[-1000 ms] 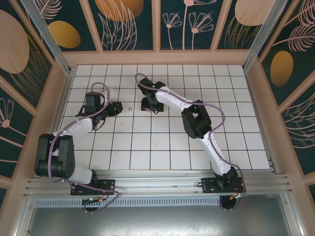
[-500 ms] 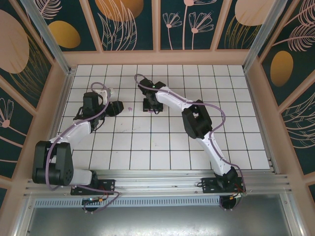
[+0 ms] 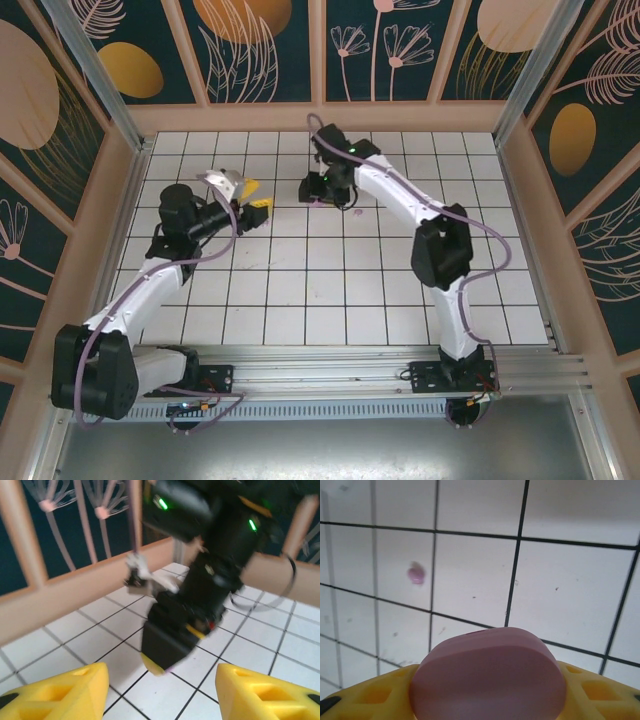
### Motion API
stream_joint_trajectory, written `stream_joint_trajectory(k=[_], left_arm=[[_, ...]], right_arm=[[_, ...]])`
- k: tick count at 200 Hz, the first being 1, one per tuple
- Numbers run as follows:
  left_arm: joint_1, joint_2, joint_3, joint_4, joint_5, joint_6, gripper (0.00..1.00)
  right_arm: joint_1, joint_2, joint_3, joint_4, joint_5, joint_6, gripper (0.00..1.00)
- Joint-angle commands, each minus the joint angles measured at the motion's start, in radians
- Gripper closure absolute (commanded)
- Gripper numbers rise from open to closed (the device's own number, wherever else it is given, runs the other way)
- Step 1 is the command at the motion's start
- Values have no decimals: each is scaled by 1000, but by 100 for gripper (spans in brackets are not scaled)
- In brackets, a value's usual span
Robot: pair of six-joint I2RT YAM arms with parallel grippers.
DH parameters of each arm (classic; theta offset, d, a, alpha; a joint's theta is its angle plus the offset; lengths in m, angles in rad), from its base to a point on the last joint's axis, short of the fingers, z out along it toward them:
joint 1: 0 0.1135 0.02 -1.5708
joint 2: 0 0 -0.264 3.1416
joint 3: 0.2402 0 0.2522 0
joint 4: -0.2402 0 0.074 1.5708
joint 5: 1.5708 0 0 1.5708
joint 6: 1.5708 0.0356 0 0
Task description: Insert the wireless bluetooth earbuds into the charging case
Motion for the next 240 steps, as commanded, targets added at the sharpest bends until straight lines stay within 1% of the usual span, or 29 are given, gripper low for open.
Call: stream_joint_trajectory(k=[1,25,45,58,82,108,134,161,195,214,240], left_arm=[[-41,4,13,29,50,156,40],[-92,-11,-33,126,15,159,40],[-140,-21,-48,134,-13,190,39],[-161,-20,-60,140,-33,205,39],[-180,-3,-104,234,-66,181,39],[-190,41,-99,275,-105,155,39],[-207,75,-103,326,-89,156,39],[-247,98,-84,302,-92,198,39],[-274,119,-78,302,-98,202,39],[-279,129,-78,303,-96,197,41],[-279,133,-82,345,-89,163,50]], right_arm=[[6,-81,18,-86,-47,-36,51],[8,-169,-14,-54,-95,-25,51],[9,-223,-47,-25,-160,-9,51],[13,-265,-101,12,-187,1,51],[16,-332,-202,60,-216,28,51],[26,-388,-262,67,-220,41,51],[35,-412,-320,91,-238,57,51],[61,-419,-325,88,-243,61,51],[71,-431,-334,101,-246,71,51],[74,-437,-343,104,-246,74,51],[76,-446,-355,104,-251,77,50]])
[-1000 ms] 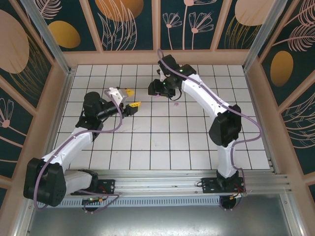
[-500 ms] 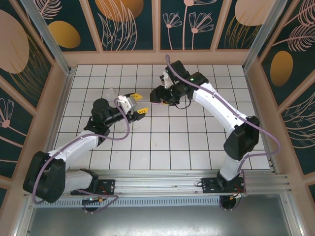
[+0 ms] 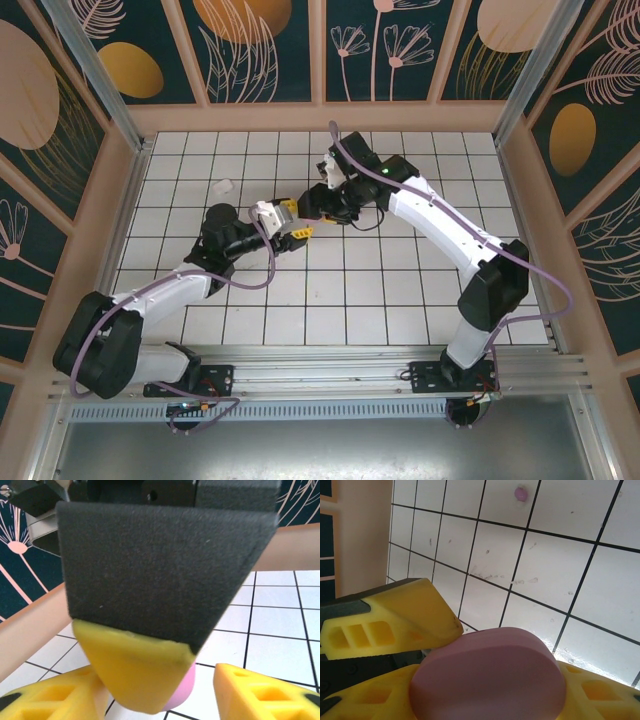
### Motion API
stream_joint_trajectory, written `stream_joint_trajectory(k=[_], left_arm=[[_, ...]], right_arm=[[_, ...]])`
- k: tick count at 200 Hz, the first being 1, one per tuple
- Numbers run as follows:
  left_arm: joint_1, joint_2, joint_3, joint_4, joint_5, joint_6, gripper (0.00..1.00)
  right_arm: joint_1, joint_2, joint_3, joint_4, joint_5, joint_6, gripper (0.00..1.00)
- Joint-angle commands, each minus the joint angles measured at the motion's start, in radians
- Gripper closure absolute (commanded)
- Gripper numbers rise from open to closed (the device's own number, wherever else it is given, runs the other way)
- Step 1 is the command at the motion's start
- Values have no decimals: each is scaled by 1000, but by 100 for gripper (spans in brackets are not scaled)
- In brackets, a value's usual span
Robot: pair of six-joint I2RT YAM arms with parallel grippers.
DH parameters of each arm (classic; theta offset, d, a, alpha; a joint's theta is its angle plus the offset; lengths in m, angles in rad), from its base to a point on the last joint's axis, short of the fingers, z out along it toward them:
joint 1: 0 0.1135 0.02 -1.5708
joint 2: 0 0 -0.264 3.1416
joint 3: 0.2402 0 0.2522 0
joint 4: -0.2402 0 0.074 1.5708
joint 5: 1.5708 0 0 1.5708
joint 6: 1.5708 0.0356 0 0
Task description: Insert the wireless bluetooth earbuds into the charging case
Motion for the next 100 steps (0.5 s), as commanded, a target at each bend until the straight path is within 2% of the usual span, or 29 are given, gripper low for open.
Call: stream_joint_trajectory(k=[1,44,58,100], left_arm=[[-6,7,15,83,13,-17,50],[-6,24,24,113,46,-73,69],[-6,27,24,115,57,-87,73],[-6,47,-4,194,59,-179,74]], right_arm=[[6,-50,-18,22,-22,18,50],[6,-65,-37,29,-24,17,46],[6,-73,-40,31,-17,19,42],[-22,-150,-51,73,20,38,30]])
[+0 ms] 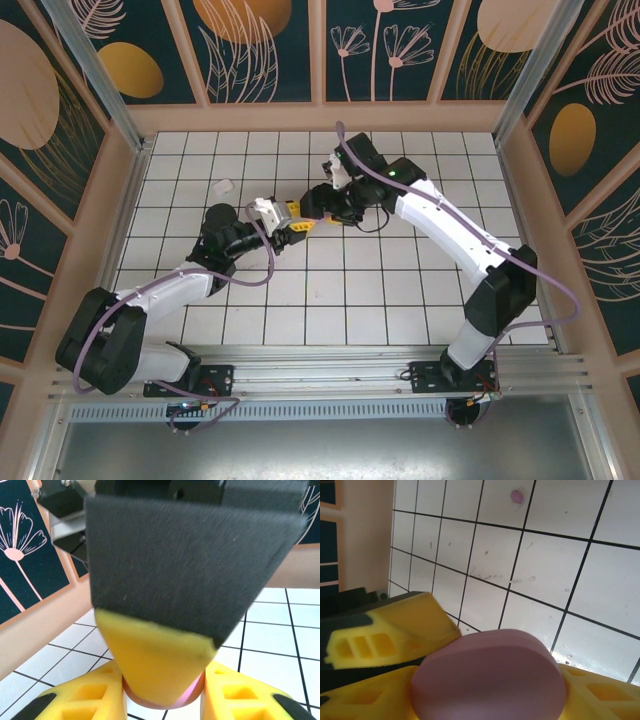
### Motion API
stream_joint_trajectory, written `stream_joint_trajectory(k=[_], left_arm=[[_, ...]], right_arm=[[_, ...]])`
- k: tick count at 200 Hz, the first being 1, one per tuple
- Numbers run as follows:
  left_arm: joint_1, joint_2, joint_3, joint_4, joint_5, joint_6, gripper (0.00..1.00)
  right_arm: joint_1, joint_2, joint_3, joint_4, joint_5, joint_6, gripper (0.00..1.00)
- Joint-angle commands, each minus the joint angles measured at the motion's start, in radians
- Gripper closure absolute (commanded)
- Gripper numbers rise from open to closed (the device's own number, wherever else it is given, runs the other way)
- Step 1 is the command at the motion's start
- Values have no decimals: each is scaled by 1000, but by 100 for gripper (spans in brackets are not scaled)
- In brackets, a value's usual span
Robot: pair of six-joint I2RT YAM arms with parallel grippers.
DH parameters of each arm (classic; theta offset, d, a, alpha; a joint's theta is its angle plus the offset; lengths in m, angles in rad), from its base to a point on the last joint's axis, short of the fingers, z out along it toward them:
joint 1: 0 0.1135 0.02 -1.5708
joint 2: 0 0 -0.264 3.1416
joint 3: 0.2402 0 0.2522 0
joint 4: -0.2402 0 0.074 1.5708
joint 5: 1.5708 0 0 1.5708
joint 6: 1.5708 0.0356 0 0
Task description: Insert the wireless bluetooth earbuds into the charging case
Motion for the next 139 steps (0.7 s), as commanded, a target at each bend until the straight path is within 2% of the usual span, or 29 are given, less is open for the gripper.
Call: stream_joint_trajectory(k=[1,41,63,68,109,139], left_arm=[[-5,22,-5,102,30,-86,74],[-6,25,-45,273,8,-244,74],[-6,22,-41,335,12,-320,74],[-6,21,-38,352,13,-339,74],[-6,6,-25,497,21,-483,74],[-5,-2,4,518,48,-520,73]], right_arm=[[-17,-99,-20,62,7,15,29],[-104,-278,-157,221,-2,80,24],[-133,-367,-282,364,-48,149,23],[-166,-383,-307,396,-62,166,23],[-172,-412,-435,610,-175,303,22],[-149,-390,-428,679,-220,338,23]])
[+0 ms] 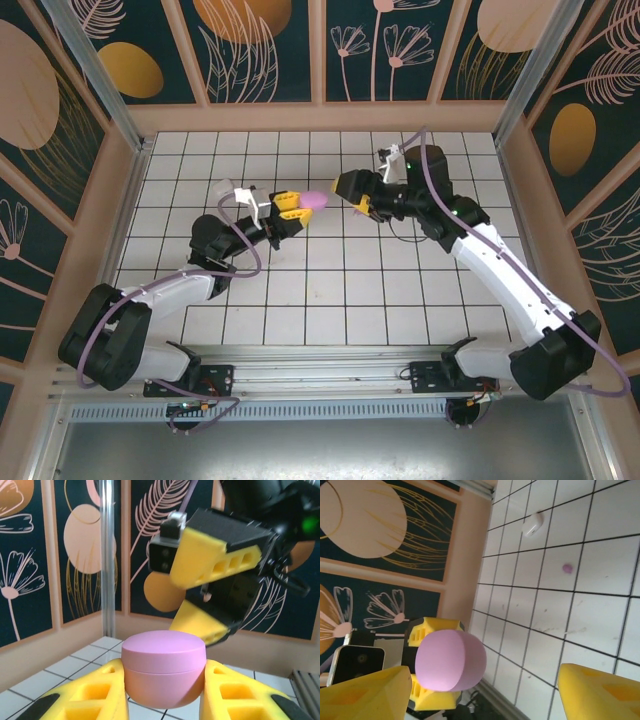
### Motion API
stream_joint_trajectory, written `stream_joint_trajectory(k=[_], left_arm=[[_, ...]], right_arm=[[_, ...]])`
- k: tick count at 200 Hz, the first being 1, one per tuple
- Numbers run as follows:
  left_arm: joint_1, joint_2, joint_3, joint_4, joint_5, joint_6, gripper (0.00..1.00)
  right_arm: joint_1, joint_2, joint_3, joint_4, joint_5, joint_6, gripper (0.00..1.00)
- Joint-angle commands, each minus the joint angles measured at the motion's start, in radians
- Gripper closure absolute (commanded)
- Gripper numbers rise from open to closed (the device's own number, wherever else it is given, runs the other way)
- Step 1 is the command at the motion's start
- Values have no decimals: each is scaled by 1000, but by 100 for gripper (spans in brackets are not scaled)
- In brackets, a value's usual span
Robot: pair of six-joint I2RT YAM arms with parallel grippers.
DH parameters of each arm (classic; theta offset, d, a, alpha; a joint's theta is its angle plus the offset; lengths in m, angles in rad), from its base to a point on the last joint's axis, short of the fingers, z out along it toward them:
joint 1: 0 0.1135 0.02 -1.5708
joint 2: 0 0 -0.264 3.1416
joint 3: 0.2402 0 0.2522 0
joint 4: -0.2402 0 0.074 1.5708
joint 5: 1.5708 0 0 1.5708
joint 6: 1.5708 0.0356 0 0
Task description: Insert the wireless bluetooth earbuds into the charging case
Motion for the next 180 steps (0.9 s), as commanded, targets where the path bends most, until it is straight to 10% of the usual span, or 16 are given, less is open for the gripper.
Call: stream_joint_trajectory(k=[1,39,130,180], left_arm=[[-5,-20,44,103,39,-81,73],[-6,-33,63,99,46,-94,72],[-5,-27,87,19,62,-86,69],[-4,-88,139,-280,66,30,44]], right_arm=[[21,9,8,151,-76,65,23],[46,31,3,205,-117,97,28],[100,75,-11,320,-198,166,73],[93,44,-52,352,-150,190,84]])
